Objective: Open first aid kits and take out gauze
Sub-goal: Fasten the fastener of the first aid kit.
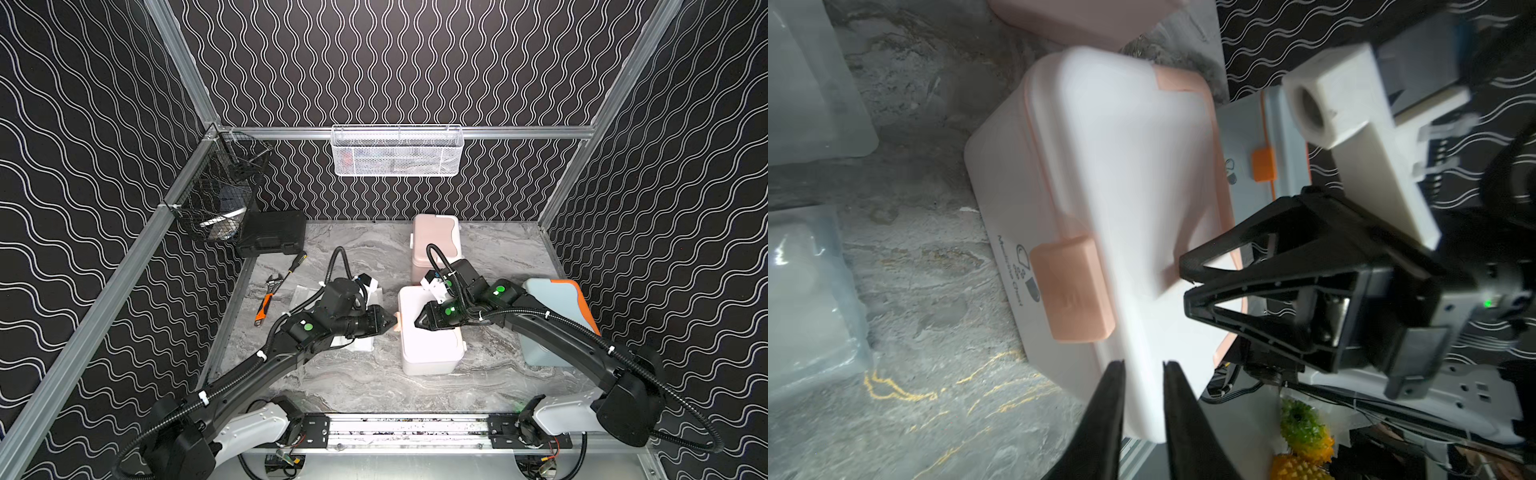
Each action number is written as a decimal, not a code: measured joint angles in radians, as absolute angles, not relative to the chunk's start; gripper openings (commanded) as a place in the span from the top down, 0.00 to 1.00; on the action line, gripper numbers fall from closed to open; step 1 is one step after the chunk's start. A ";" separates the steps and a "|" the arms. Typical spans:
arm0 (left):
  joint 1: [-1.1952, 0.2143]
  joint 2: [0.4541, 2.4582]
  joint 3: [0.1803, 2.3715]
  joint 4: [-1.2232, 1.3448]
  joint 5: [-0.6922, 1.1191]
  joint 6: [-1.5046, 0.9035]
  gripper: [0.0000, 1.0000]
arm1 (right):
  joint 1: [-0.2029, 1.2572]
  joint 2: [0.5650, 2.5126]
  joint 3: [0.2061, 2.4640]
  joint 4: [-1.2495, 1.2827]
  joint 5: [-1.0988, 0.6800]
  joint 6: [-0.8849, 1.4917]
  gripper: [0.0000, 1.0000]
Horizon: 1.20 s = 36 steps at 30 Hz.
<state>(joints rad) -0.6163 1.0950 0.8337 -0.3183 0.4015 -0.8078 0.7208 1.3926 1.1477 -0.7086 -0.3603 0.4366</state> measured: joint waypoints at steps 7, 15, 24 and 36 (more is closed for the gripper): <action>-0.642 1.163 0.873 -0.391 0.336 -0.757 0.88 | 0.720 1.394 1.148 -0.708 -0.361 0.437 0.67; -0.643 1.213 0.884 -0.392 0.326 -0.738 0.89 | 0.720 1.396 1.148 -0.707 -0.362 0.437 0.67; -0.643 1.255 0.884 -0.381 0.319 -0.731 0.89 | 0.720 1.398 1.148 -0.706 -0.364 0.436 0.67; -0.643 1.276 0.869 -0.370 0.300 -0.731 0.83 | 0.720 1.402 1.156 -0.706 -0.368 0.434 0.65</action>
<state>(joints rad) -0.6430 1.2758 0.8692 -0.3702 0.3000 -0.7311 0.7200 1.4017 1.1564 -0.7063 -0.3679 0.4339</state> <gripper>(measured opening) 0.143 0.329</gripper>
